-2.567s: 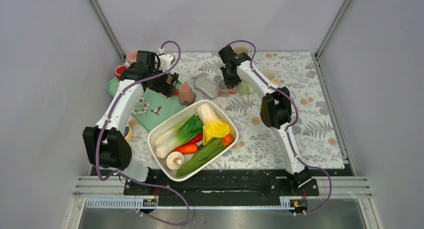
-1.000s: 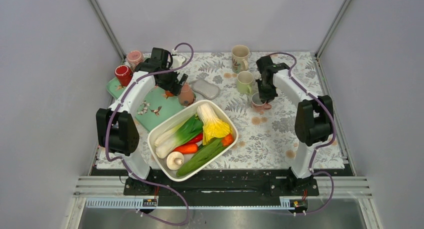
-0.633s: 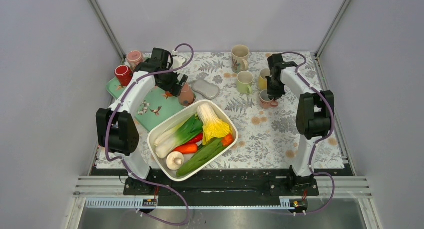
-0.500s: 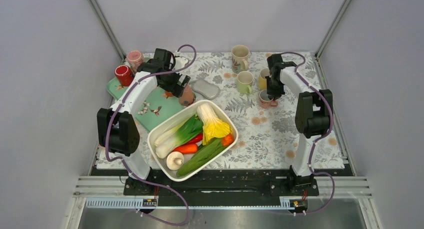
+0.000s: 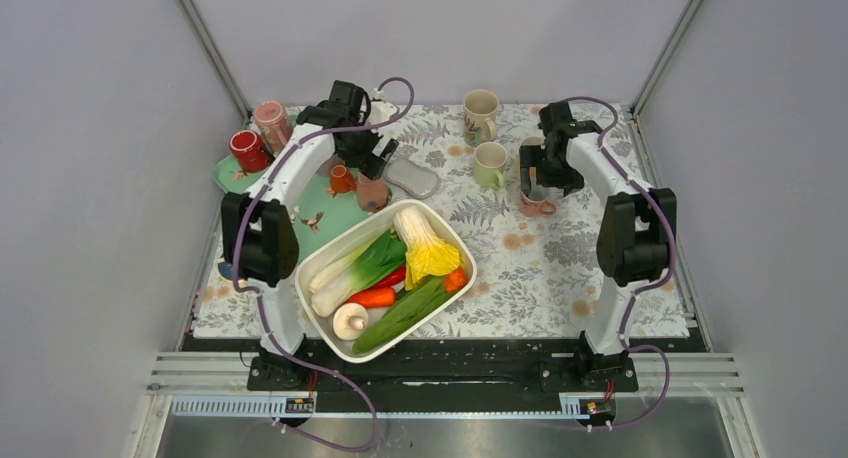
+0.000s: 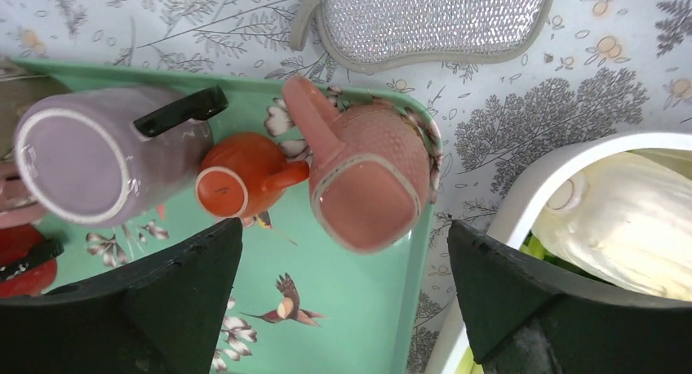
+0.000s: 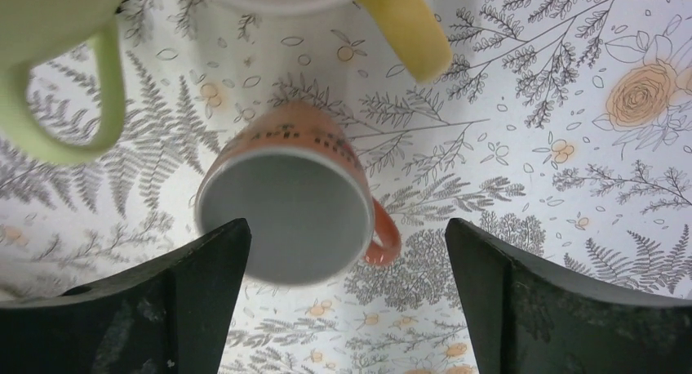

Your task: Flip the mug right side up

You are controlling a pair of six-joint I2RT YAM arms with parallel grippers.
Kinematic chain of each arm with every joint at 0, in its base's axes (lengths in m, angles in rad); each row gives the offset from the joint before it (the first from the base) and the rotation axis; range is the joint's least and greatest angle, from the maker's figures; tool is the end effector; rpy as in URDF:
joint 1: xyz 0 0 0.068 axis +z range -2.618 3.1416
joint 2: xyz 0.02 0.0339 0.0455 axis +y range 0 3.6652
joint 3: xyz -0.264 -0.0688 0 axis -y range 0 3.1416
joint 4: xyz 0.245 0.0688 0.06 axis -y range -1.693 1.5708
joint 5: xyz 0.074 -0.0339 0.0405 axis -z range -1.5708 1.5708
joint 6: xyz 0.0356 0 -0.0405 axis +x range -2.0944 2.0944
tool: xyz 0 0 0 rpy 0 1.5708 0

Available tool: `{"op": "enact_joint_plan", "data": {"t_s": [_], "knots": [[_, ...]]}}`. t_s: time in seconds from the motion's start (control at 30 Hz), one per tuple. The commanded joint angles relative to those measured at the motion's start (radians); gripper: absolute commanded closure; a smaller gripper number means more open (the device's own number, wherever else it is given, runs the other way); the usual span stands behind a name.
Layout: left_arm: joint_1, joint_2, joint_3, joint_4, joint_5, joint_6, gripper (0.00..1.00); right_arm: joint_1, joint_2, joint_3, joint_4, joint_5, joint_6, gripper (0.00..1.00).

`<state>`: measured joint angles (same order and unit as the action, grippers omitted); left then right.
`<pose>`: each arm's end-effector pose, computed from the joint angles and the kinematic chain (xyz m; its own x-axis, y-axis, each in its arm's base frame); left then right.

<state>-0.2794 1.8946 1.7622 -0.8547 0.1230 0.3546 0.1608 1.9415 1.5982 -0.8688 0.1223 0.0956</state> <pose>0.3977 -0.1187 0.2997 -0.6346 0.5406 -0.5524 0.5961 0.7972 0.0953 0.4004 0.0605 0.2312 -0.9312 -0.0551 -0.3604 -0.0279 0.9964 -0.0802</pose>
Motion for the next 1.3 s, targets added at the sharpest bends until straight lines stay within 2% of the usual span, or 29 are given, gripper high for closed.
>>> {"op": "enact_joint_plan", "data": {"t_s": [0.0, 0.13, 0.27, 0.6, 0.67, 0.73, 0.83, 0.97, 1.1, 1.27], "knots": [[0.003, 0.090, 0.103, -0.075, 0.061, 0.162, 0.01, 0.003, -0.132, -0.029, -0.008, -0.060, -0.030, 0.00], [0.006, 0.151, 0.178, -0.216, 0.136, 0.369, 0.01, 0.004, -0.185, -0.068, -0.006, -0.090, -0.047, 0.01], [0.006, 0.150, 0.160, -0.225, 0.170, 0.509, 0.01, 0.004, -0.213, -0.088, -0.007, -0.101, -0.051, 0.01], [0.007, 0.295, 0.235, -0.281, 0.139, 0.538, 0.01, 0.003, -0.217, -0.102, -0.004, -0.115, -0.059, 0.01], [0.007, 0.303, 0.231, -0.264, 0.123, 0.524, 0.04, 0.003, -0.220, -0.102, 0.000, -0.119, -0.059, 0.00], [0.008, 0.302, 0.227, -0.252, 0.125, 0.519, 0.15, 0.004, -0.224, -0.105, 0.004, -0.119, -0.059, 0.01], [0.008, 0.287, 0.223, -0.239, 0.141, 0.508, 0.43, 0.004, -0.235, -0.110, 0.010, -0.148, -0.059, 0.01], [0.010, 0.243, 0.208, -0.204, 0.173, 0.487, 0.98, 0.004, -0.248, -0.112, 0.012, -0.159, -0.059, 0.01], [0.013, 0.181, 0.178, -0.152, 0.216, 0.444, 1.00, 0.005, -0.280, -0.122, 0.021, -0.200, -0.049, 0.00], [0.031, 0.074, 0.106, -0.012, 0.254, 0.306, 1.00, 0.027, -0.381, -0.178, 0.116, -0.278, -0.013, 0.00]]}}
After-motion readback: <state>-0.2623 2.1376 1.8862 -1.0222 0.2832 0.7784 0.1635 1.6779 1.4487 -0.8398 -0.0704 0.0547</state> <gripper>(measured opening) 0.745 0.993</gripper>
